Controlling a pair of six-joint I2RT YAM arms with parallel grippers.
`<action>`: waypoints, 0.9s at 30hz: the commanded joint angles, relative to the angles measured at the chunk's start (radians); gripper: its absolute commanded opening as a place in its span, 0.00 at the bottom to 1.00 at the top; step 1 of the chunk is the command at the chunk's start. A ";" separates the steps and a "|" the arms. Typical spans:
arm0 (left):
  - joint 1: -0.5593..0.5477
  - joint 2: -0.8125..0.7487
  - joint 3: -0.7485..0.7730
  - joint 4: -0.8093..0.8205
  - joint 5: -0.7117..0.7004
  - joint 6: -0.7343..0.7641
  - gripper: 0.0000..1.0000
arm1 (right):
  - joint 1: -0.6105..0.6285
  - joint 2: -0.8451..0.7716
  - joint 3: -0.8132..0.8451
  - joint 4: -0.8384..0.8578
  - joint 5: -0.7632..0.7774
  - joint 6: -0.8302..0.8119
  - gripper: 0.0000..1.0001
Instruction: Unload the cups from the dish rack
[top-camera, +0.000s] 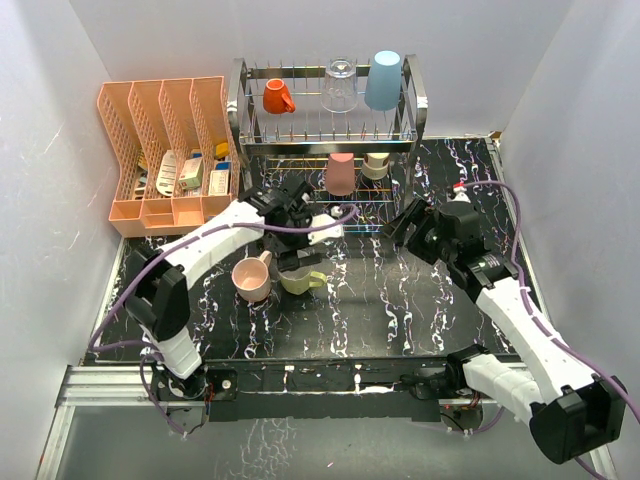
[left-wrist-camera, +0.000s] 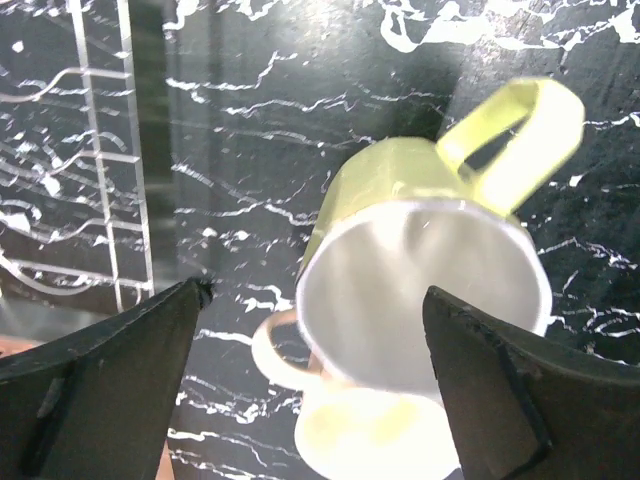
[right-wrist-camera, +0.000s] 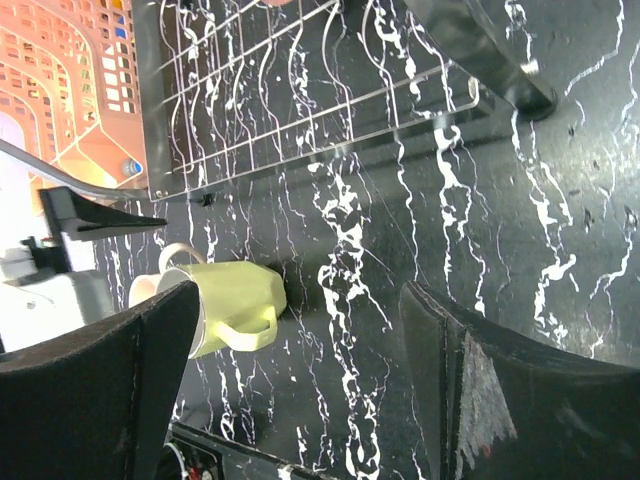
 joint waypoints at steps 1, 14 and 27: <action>0.083 -0.122 0.103 -0.149 0.090 -0.017 0.96 | 0.008 0.041 0.100 0.054 0.017 -0.088 0.84; 0.295 -0.534 -0.127 -0.227 0.238 0.001 0.97 | 0.307 0.367 0.261 0.203 0.378 -0.217 0.86; 0.404 -0.568 -0.299 0.045 0.127 -0.094 0.95 | 0.178 0.493 0.164 0.376 0.426 -0.388 0.82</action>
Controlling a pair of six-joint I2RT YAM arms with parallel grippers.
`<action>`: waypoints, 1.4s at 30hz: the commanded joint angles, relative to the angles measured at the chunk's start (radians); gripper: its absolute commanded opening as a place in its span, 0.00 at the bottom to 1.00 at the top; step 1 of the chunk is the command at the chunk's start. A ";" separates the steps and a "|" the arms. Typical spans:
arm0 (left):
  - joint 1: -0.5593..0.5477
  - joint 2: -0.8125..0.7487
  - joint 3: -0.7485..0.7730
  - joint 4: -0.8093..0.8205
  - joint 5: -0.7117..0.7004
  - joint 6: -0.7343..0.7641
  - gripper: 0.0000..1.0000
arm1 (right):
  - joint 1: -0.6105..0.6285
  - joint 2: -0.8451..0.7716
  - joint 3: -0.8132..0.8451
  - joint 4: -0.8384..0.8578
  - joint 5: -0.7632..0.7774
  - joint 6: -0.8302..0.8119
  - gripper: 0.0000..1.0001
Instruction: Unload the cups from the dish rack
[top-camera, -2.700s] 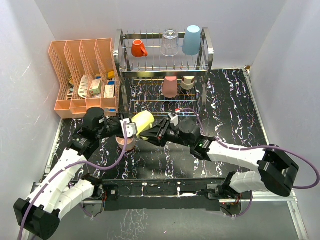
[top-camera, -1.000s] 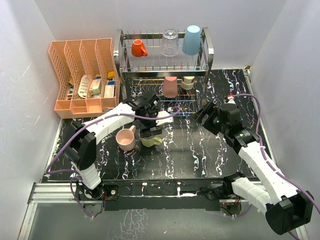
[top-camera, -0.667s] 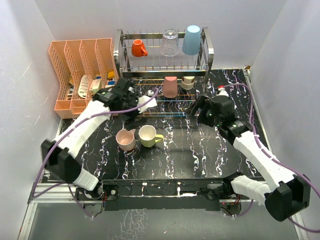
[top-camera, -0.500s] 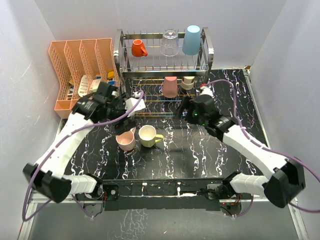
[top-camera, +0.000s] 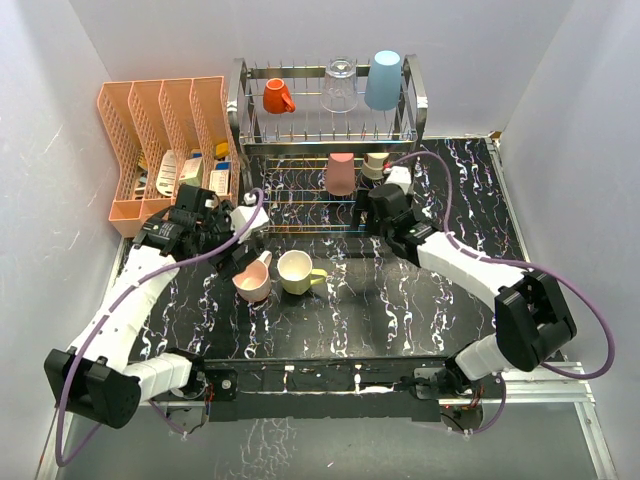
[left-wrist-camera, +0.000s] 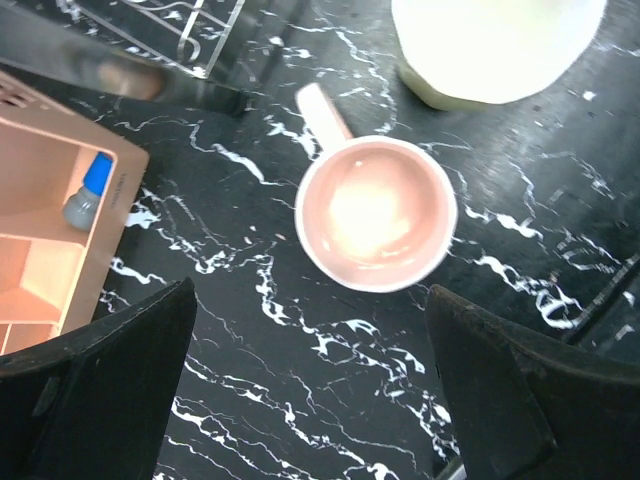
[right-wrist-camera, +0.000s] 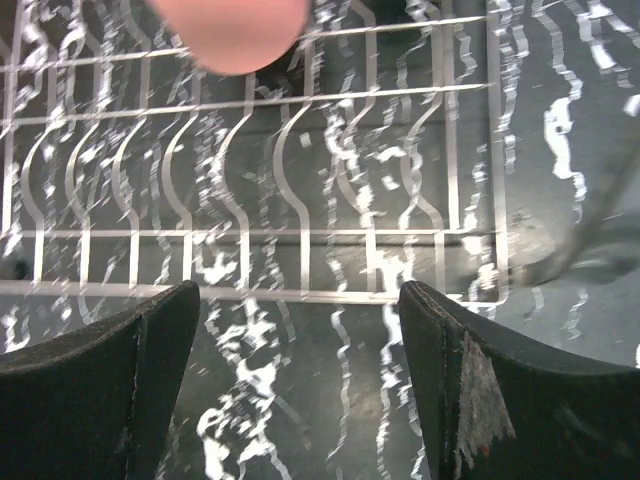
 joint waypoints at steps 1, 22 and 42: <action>0.028 0.011 -0.025 0.138 -0.047 -0.057 0.95 | -0.105 -0.037 -0.042 0.111 -0.003 -0.057 0.82; 0.037 0.161 0.063 0.269 0.005 -0.210 0.90 | -0.020 -0.017 -0.098 0.310 0.152 -0.109 0.85; 0.036 -0.030 0.038 0.007 0.113 -0.137 0.92 | -0.005 0.507 0.212 0.789 0.208 -0.415 0.98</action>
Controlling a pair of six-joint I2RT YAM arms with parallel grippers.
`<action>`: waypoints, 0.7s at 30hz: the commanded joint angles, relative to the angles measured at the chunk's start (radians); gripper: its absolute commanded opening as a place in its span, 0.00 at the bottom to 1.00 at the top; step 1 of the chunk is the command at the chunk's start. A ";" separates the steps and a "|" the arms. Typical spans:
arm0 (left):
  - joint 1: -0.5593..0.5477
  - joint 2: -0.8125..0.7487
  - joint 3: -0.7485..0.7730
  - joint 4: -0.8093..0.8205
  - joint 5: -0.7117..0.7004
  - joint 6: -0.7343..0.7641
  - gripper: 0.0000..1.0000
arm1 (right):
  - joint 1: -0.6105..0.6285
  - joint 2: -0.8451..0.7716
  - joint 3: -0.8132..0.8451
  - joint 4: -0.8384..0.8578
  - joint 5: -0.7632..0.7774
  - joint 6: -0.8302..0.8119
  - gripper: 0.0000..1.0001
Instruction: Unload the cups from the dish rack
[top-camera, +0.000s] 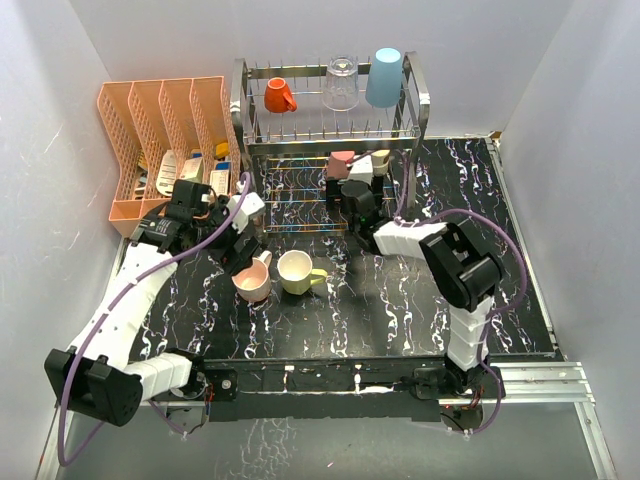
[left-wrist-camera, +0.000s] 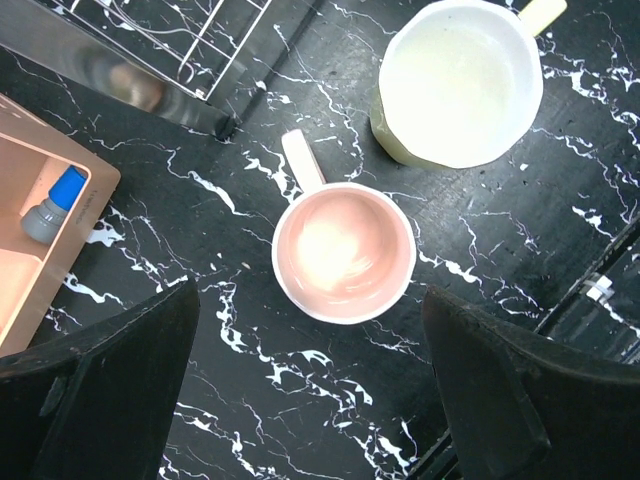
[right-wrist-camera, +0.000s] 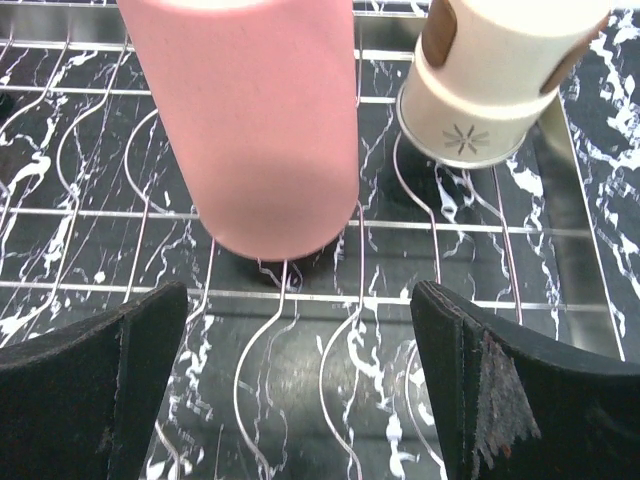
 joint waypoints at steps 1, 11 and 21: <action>0.004 -0.051 0.010 -0.044 0.040 0.035 0.92 | -0.003 0.057 0.118 0.134 0.065 -0.092 0.98; 0.003 -0.087 0.001 -0.087 0.069 0.082 0.93 | -0.037 0.208 0.296 0.110 0.096 -0.097 0.98; 0.003 -0.101 -0.004 -0.105 0.099 0.098 0.93 | -0.054 0.313 0.457 0.064 -0.004 -0.099 0.85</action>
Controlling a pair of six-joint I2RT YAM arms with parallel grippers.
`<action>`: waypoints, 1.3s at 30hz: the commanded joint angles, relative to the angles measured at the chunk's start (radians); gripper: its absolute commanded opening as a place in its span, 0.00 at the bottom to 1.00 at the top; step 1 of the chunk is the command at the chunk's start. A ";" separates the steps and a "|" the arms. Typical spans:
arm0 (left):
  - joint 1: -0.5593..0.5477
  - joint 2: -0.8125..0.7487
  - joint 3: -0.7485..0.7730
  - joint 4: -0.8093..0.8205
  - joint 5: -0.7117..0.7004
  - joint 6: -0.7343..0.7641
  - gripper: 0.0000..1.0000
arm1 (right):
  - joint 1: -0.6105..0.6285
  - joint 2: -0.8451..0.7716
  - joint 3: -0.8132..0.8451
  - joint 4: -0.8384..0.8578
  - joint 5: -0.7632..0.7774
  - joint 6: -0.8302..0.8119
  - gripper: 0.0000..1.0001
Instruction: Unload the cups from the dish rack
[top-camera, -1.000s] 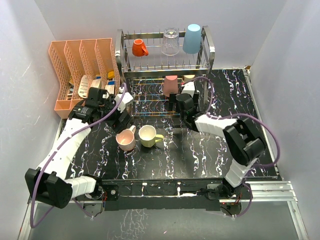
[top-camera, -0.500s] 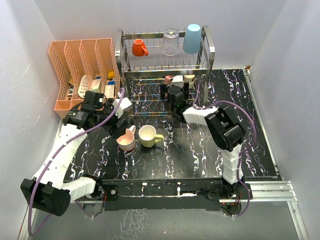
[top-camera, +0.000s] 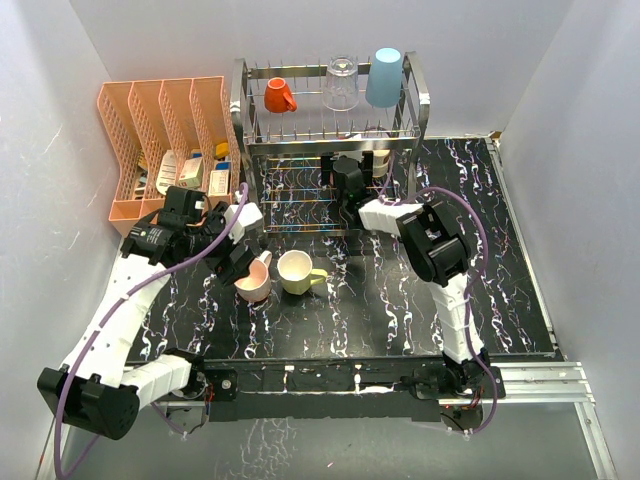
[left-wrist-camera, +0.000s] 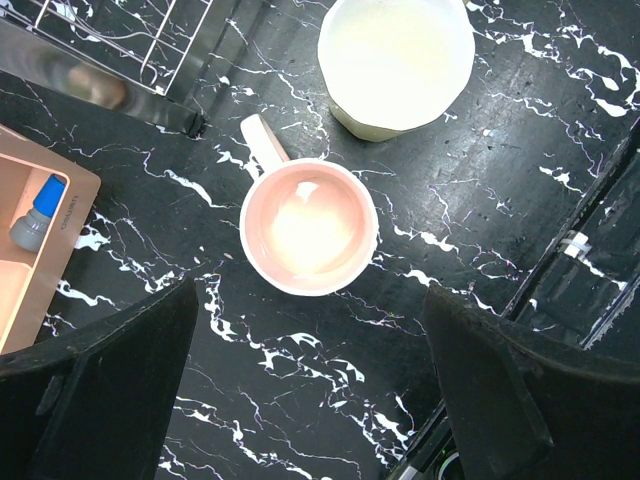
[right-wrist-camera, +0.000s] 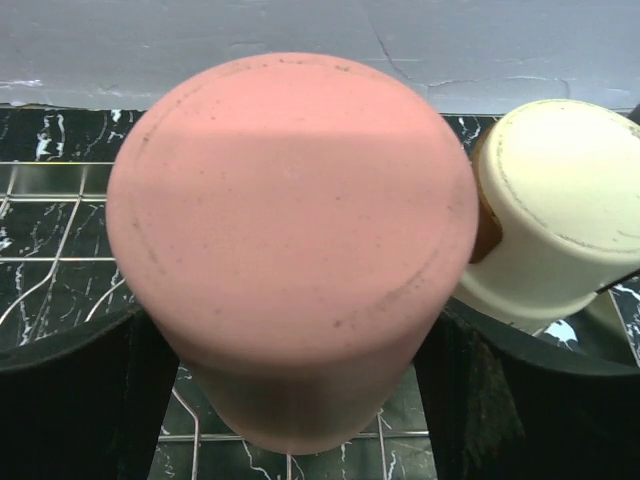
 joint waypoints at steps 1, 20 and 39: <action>0.004 -0.028 -0.002 -0.018 0.043 0.015 0.93 | 0.000 -0.009 0.055 0.023 -0.049 0.005 0.79; 0.003 -0.082 -0.031 0.044 0.057 0.052 0.93 | 0.090 -0.355 -0.384 0.129 -0.059 0.098 0.32; -0.127 -0.110 -0.132 0.366 0.080 0.138 0.93 | 0.215 -1.071 -0.719 -0.391 -0.159 0.685 0.24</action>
